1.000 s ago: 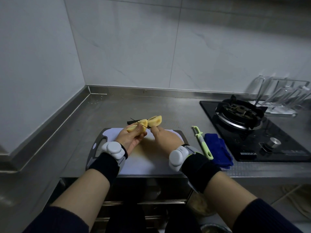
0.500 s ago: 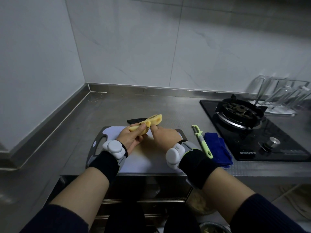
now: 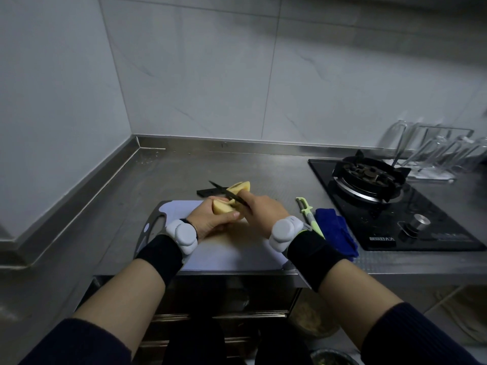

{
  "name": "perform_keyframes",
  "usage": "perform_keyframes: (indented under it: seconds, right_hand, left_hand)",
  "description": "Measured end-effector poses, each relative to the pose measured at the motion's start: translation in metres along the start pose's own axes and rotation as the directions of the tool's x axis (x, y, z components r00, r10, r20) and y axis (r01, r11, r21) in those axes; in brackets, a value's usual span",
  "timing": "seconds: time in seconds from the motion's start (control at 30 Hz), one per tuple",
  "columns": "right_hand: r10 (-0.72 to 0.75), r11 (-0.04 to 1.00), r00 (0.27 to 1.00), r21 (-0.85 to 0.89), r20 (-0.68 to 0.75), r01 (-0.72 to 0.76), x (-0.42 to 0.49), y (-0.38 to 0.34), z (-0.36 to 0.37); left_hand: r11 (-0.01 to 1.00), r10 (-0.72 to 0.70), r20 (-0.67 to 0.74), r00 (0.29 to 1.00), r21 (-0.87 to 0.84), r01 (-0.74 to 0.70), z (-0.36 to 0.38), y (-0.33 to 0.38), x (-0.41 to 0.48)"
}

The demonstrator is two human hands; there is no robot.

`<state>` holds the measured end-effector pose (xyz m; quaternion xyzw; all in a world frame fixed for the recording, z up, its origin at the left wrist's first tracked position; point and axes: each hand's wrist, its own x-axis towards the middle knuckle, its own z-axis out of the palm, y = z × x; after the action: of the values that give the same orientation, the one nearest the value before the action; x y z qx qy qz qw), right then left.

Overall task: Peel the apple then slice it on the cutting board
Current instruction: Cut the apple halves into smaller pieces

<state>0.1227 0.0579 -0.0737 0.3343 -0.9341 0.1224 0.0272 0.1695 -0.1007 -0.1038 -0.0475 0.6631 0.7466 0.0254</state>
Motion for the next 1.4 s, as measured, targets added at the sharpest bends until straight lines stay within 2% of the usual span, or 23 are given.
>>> perform_keyframes:
  seconds: [0.1,0.2,0.27,0.37,0.43,0.5,0.6,0.77,1.1,1.23,1.33,1.4]
  right_hand:
    - [0.089,0.992,0.995,0.097,-0.053,-0.084,0.001,0.012,-0.003]
    - [0.215,0.975,0.975,0.076,-0.055,-0.211,-0.003,0.031,-0.004]
    - [0.278,0.959,0.961,0.053,0.004,-0.278,-0.009,0.045,-0.002]
    - [0.339,0.939,0.938,0.026,0.071,-0.342,-0.018,0.059,0.007]
    - [0.376,0.926,0.922,-0.016,0.092,-0.376,-0.023,0.063,0.012]
    - [0.399,0.917,0.911,-0.032,0.1,-0.398,-0.024,0.064,0.015]
    - [0.403,0.915,0.91,-0.023,0.1,-0.403,-0.022,0.06,0.014]
    - [0.396,0.916,0.914,0.029,0.087,-0.4,-0.016,0.051,0.003]
    - [0.386,0.898,0.923,0.234,-0.009,-0.373,-0.009,0.013,0.005]
    - [0.308,0.928,0.948,0.193,0.084,-0.319,-0.002,0.005,0.004]
    - [0.232,0.964,0.97,0.117,0.08,-0.24,0.001,-0.007,0.009]
    - [0.196,0.974,0.977,0.101,0.085,-0.204,0.0,-0.013,0.011]
  left_hand:
    - [0.999,0.003,0.014,1.0,-0.039,-0.002,-0.002,0.004,-0.005]
    - [1.0,0.008,-0.099,0.995,0.014,-0.006,-0.009,0.005,-0.004]
    - [0.986,0.076,-0.216,0.973,0.164,-0.041,-0.016,0.008,-0.003]
    - [0.859,0.179,-0.343,0.922,0.512,0.024,-0.03,0.015,-0.004]
    - [0.796,0.175,-0.393,0.903,0.596,0.104,-0.039,0.017,-0.005]
    - [0.764,0.17,-0.384,0.908,0.633,0.125,-0.044,0.015,-0.004]
    - [0.729,0.145,-0.383,0.912,0.665,0.164,-0.05,0.011,-0.001]
    - [0.745,0.055,-0.401,0.914,0.627,0.231,-0.069,0.006,0.007]
    - [0.576,0.142,-0.308,0.941,0.799,0.174,-0.068,0.002,0.007]
    - [0.619,0.142,-0.308,0.941,0.769,0.158,-0.066,0.004,0.006]
    - [0.527,0.147,-0.313,0.938,0.828,0.193,-0.056,0.005,0.006]
    - [0.536,0.157,-0.333,0.93,0.82,0.203,-0.048,0.004,0.008]
